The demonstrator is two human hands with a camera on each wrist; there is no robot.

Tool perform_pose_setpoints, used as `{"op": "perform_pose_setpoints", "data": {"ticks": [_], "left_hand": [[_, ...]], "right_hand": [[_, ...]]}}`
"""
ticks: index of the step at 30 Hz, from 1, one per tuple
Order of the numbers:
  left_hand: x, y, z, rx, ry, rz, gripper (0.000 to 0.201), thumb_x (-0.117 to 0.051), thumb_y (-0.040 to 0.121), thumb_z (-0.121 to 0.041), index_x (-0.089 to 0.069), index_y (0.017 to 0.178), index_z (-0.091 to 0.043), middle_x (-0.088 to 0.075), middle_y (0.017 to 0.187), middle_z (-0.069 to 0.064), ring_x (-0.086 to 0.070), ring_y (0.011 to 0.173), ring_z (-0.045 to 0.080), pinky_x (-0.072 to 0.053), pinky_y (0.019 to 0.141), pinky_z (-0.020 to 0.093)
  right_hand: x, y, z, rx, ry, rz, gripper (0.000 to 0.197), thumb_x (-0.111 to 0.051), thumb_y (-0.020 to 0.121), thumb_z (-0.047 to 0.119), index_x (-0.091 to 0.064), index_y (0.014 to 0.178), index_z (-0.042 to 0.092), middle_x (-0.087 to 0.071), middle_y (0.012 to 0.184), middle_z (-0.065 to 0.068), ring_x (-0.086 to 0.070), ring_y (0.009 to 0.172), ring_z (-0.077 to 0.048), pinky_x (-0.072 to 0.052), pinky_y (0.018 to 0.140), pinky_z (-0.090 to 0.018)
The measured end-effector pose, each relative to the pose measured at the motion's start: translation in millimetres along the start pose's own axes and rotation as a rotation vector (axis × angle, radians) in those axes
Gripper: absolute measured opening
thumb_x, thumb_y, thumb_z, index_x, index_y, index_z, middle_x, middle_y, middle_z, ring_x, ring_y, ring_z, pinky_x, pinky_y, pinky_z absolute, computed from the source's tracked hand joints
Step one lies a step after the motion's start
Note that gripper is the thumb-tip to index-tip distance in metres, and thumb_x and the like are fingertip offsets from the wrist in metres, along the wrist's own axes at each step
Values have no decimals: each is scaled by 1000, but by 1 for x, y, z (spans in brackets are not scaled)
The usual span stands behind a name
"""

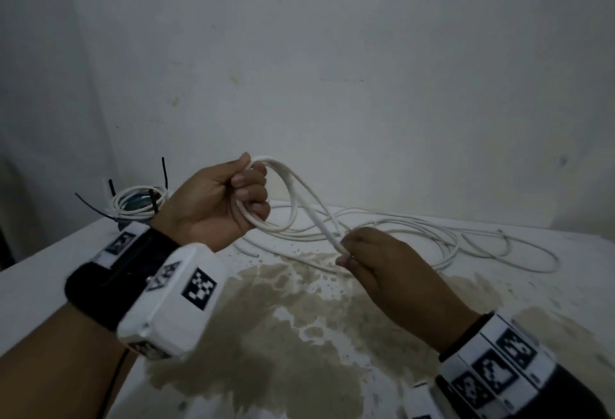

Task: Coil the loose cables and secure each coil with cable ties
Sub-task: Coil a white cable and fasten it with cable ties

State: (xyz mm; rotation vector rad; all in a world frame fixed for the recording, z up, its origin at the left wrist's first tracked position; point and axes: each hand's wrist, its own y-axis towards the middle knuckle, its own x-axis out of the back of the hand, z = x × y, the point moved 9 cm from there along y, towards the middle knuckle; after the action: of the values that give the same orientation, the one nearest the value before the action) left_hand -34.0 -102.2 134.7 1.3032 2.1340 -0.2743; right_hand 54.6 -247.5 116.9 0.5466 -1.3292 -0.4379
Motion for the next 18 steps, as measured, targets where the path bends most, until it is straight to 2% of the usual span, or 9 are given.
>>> {"op": "perform_pose_setpoints", "data": {"ticks": [2, 3, 5, 7, 10, 12, 14, 16, 18], "left_hand": [[-9, 1, 10, -15, 32, 7, 41, -38, 95, -29, -58, 63, -14, -35, 53, -8, -37, 45, 5, -42, 51, 20], [-13, 2, 14, -27, 41, 9, 41, -36, 97, -30, -56, 64, -14, -35, 54, -8, -38, 46, 6, -42, 52, 20], [-20, 2, 18, -64, 60, 9, 36, -33, 99, -30, -49, 70, -15, -37, 56, -8, -41, 49, 6, -43, 54, 20], [-25, 2, 21, -105, 105, -5, 31, -32, 100, -30, -44, 76, -15, -40, 59, -7, -45, 53, 7, -44, 55, 20], [-32, 1, 23, -154, 198, -41, 29, -32, 101, -30, -45, 80, -15, -42, 62, -5, -47, 57, 8, -43, 57, 21], [-35, 0, 27, -176, 268, -63, 31, -33, 101, -32, -47, 80, -15, -44, 65, -3, -51, 60, 9, -43, 60, 23], [-38, -1, 32, -196, 325, -95, 32, -34, 101, -32, -49, 82, -12, -49, 67, -1, -55, 64, 12, -45, 61, 24], [-41, -2, 37, -216, 343, -134, 30, -35, 102, -31, -50, 89, -8, -55, 70, 2, -58, 65, 14, -48, 58, 26], [-44, -4, 39, -238, 373, -174, 27, -35, 102, -29, -48, 95, -7, -57, 72, 4, -58, 62, 15, -50, 57, 26]], "right_hand": [[-2, 1, -4, -115, 178, -16, 30, -46, 92, 40, -65, 88, 18, -64, 79, 4, -57, 72, -7, -45, 66, -20], [-1, 2, -5, -150, 231, -33, 22, -49, 93, 38, -63, 88, 21, -64, 77, 6, -57, 72, -7, -43, 65, -15], [3, 4, -4, -203, 309, -70, 13, -55, 94, 30, -60, 84, 22, -64, 75, 7, -59, 72, -5, -44, 64, -14], [4, 4, -7, -272, 414, -87, 12, -58, 92, 26, -62, 82, 20, -66, 76, 6, -63, 72, -4, -49, 66, -16], [2, 5, -5, -321, 525, -77, 14, -59, 91, 24, -65, 81, 17, -69, 76, 4, -66, 69, -3, -54, 69, -22], [3, 6, -3, -348, 608, -75, 14, -59, 91, 23, -65, 81, 16, -70, 76, 2, -68, 68, -6, -57, 70, -29], [3, 9, -1, -377, 677, -62, 11, -59, 91, 20, -64, 84, 13, -71, 77, 0, -69, 68, -8, -58, 69, -30], [2, 11, -2, -423, 734, -51, 11, -59, 92, 19, -61, 85, 11, -72, 78, -3, -70, 69, -11, -59, 69, -31], [1, 12, -6, -474, 792, -54, 17, -58, 93, 18, -58, 78, 10, -73, 78, -6, -71, 68, -14, -60, 69, -35]]}}
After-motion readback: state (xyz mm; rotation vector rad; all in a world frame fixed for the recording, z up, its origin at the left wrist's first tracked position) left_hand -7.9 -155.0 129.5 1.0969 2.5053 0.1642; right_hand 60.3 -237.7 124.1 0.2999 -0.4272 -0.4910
